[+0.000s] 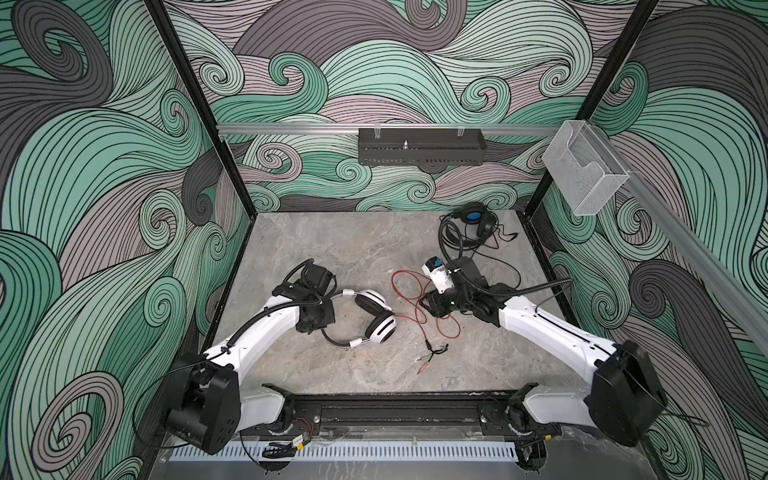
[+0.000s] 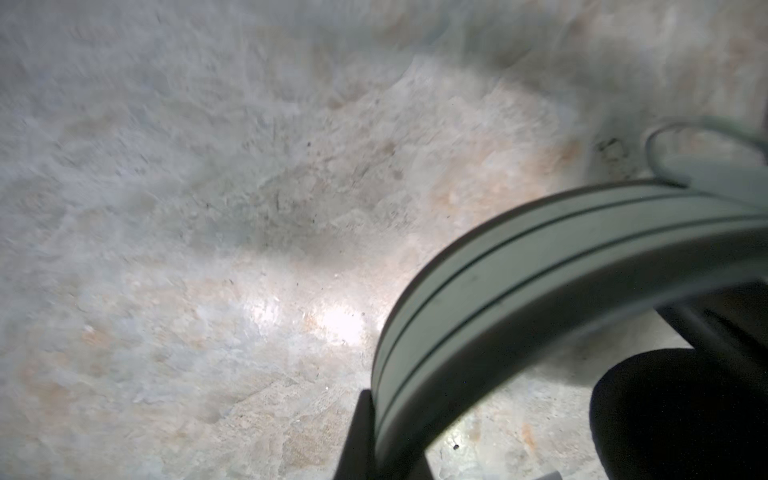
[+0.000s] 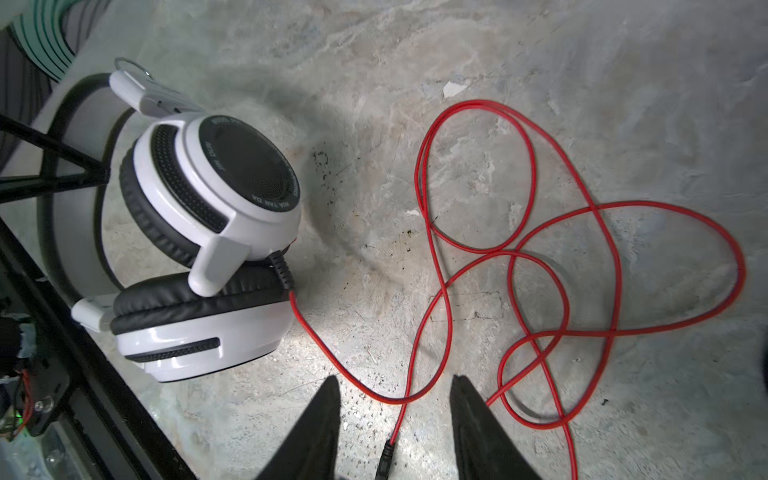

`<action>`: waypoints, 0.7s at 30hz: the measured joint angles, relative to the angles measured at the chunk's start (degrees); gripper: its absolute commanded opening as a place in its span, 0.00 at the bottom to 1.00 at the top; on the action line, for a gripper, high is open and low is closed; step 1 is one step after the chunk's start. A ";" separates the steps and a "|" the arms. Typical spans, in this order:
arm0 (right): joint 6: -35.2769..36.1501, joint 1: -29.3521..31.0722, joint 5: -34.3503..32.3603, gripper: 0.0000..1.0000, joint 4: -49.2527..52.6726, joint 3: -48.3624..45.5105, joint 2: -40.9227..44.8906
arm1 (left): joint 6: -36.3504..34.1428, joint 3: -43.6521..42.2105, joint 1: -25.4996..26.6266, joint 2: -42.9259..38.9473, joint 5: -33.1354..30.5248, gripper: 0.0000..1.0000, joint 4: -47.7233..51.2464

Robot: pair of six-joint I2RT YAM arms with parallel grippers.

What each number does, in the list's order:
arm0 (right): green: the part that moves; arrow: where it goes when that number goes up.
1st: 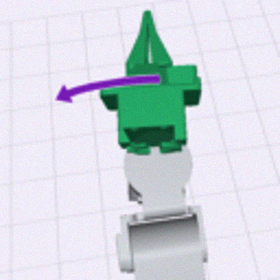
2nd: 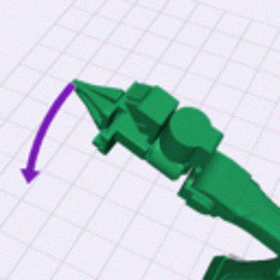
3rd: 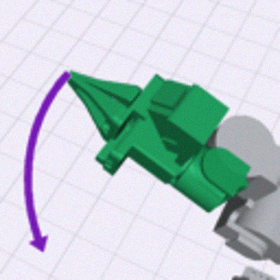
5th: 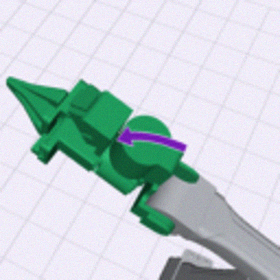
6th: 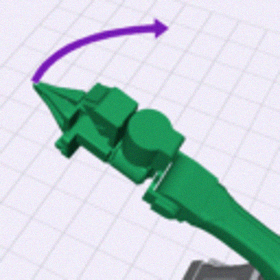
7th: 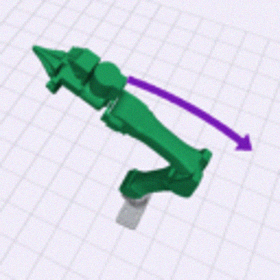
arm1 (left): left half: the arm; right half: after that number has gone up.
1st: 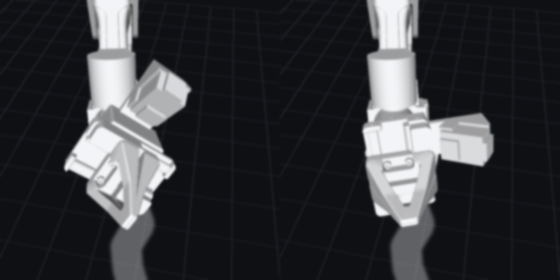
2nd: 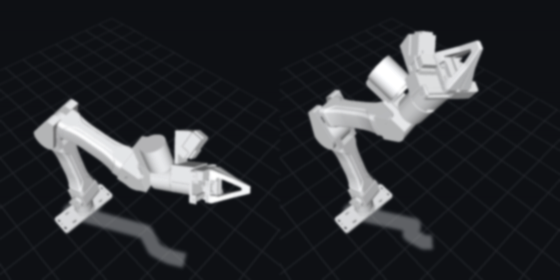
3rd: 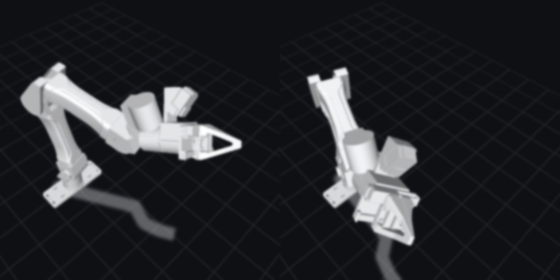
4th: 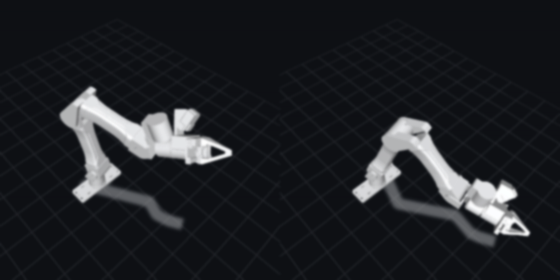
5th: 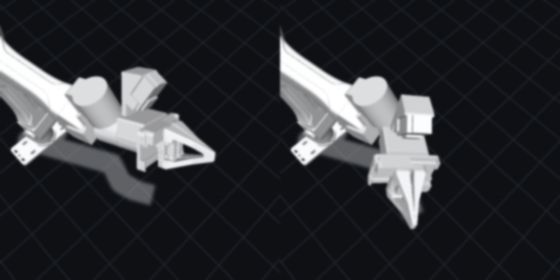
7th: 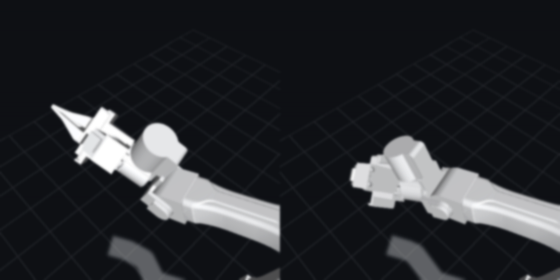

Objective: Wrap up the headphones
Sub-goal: 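Bring the right gripper down to the red cable at the earcup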

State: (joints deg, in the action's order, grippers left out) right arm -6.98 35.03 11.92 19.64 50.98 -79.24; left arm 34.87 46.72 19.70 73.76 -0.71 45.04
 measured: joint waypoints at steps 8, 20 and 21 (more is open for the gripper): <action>-1.16 3.72 -0.07 0.41 -1.62 2.21 -11.91 | 5.73 -3.78 -0.20 5.07 2.78 0.00 -8.87; -0.96 5.42 -2.93 0.41 -1.42 9.18 -20.28 | 6.78 -4.87 -0.42 10.08 3.72 0.00 -14.21; -0.92 5.46 -3.08 0.41 -1.42 9.53 -20.74 | 6.80 -4.87 -0.42 10.40 3.80 0.00 -14.40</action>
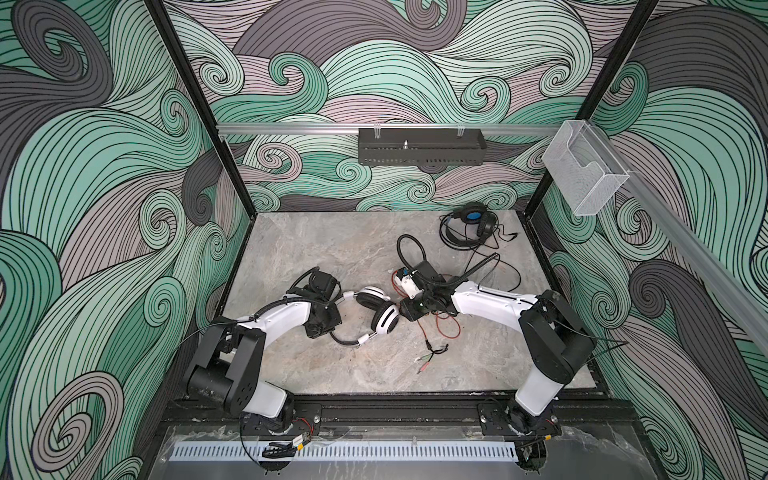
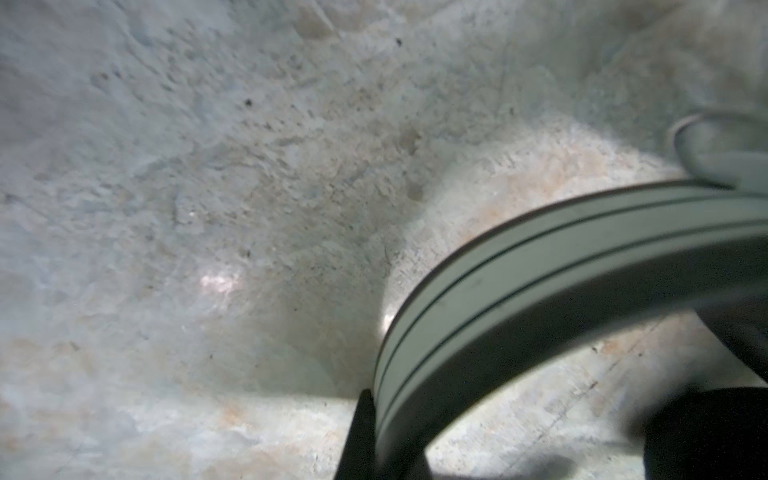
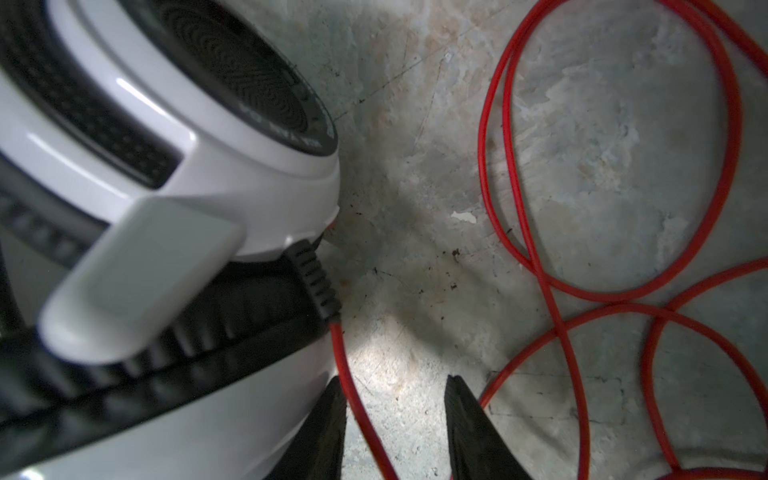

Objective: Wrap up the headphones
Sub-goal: 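Bring the right gripper down to the red cable at the earcup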

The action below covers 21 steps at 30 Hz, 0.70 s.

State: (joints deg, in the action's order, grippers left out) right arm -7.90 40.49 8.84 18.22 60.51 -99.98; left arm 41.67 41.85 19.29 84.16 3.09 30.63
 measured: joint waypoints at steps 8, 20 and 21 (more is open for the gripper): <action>1.27 3.50 -3.80 0.39 2.19 1.51 -1.73 | 1.55 0.02 -0.07 0.57 0.61 0.00 -0.42; 1.46 8.35 -3.02 0.37 5.16 1.51 -0.74 | 6.38 0.79 0.00 1.75 1.90 0.00 -1.05; 1.46 9.09 -2.43 0.36 5.16 1.55 -0.74 | 7.06 1.05 0.04 2.08 2.14 0.00 -1.57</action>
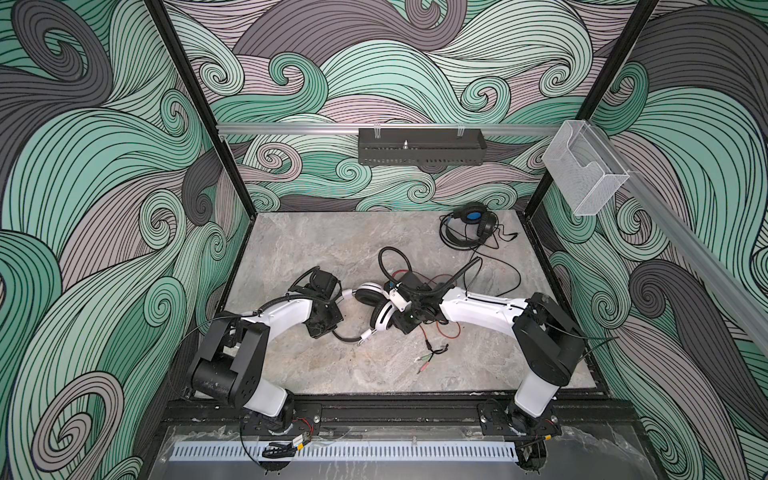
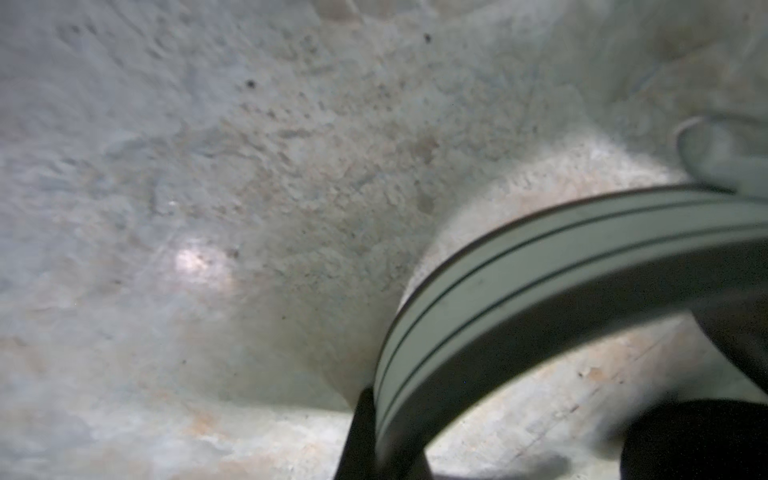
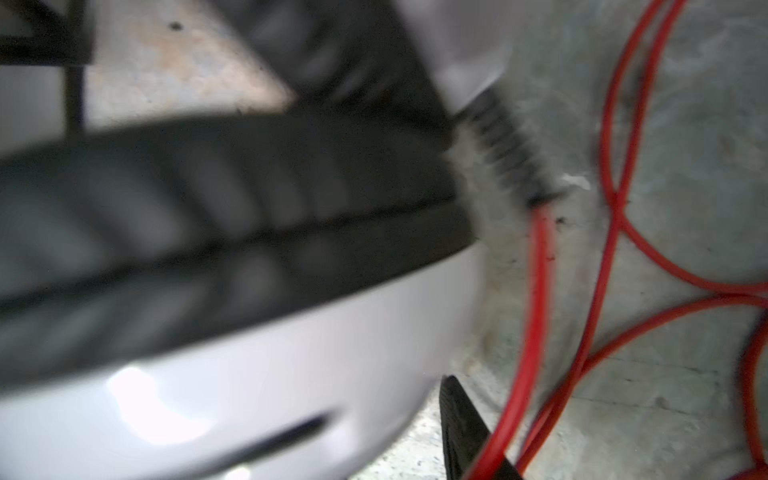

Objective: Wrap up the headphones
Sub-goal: 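Bring the right gripper down to the red cable at the earcup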

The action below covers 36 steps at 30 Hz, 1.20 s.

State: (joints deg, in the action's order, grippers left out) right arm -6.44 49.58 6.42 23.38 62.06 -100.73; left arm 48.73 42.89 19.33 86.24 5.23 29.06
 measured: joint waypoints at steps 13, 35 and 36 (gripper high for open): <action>0.20 -0.07 1.07 0.46 2.93 -0.76 7.74 | -0.24 0.50 -0.20 0.66 -0.63 0.00 -0.55; -3.58 -8.90 -4.20 0.45 8.28 16.46 -8.96 | -4.37 3.50 0.28 2.91 -2.73 0.00 1.62; -4.11 -8.63 -4.37 0.45 8.39 16.48 -9.11 | -4.42 3.74 0.44 3.15 -2.95 0.00 1.81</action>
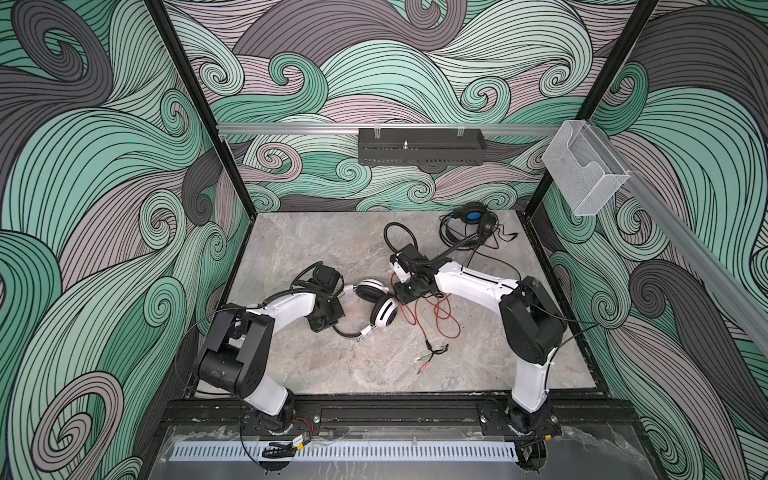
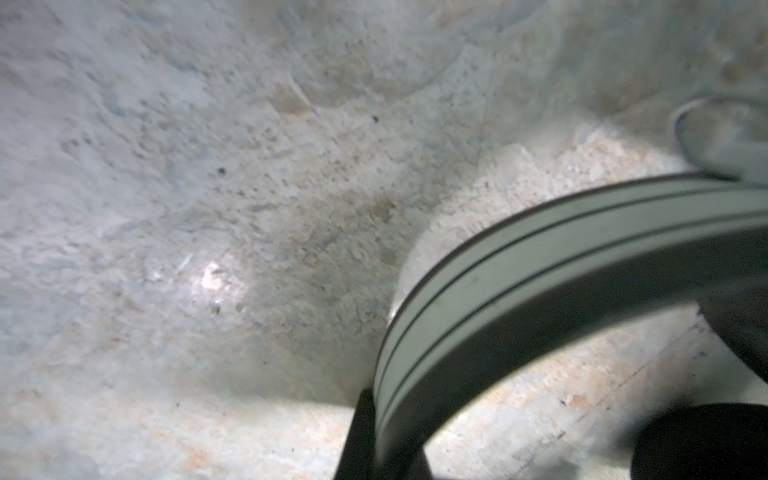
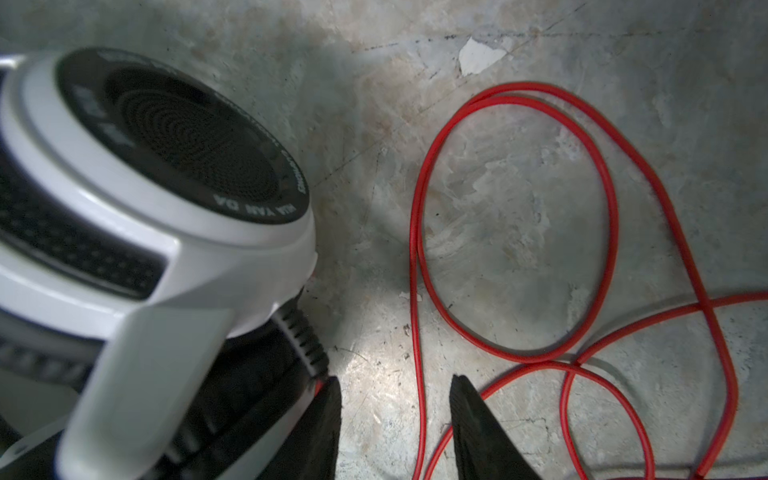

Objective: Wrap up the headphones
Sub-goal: 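Bring the right gripper down to the red cable at the earcup, then grasp the red cable with the right gripper while the left gripper raises the headset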

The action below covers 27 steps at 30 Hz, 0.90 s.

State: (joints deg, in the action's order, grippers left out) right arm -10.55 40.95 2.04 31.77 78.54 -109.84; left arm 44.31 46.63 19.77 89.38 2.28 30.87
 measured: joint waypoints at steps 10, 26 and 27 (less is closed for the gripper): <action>-1.29 1.36 -2.25 0.45 2.99 3.13 -1.95 | -0.48 1.07 2.49 0.57 -3.37 0.00 0.94; -3.69 2.16 -0.55 0.46 3.32 -2.99 2.69 | -2.56 2.47 3.65 1.90 -3.91 0.00 0.94; -3.87 2.21 -0.15 0.46 3.30 -3.67 3.17 | -2.45 2.78 3.63 2.27 -3.63 0.00 0.96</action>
State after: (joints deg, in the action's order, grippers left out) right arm -14.41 43.16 1.89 35.07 74.87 -106.67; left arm 41.87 49.41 23.40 91.66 -1.34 31.83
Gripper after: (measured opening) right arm 0.455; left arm 0.057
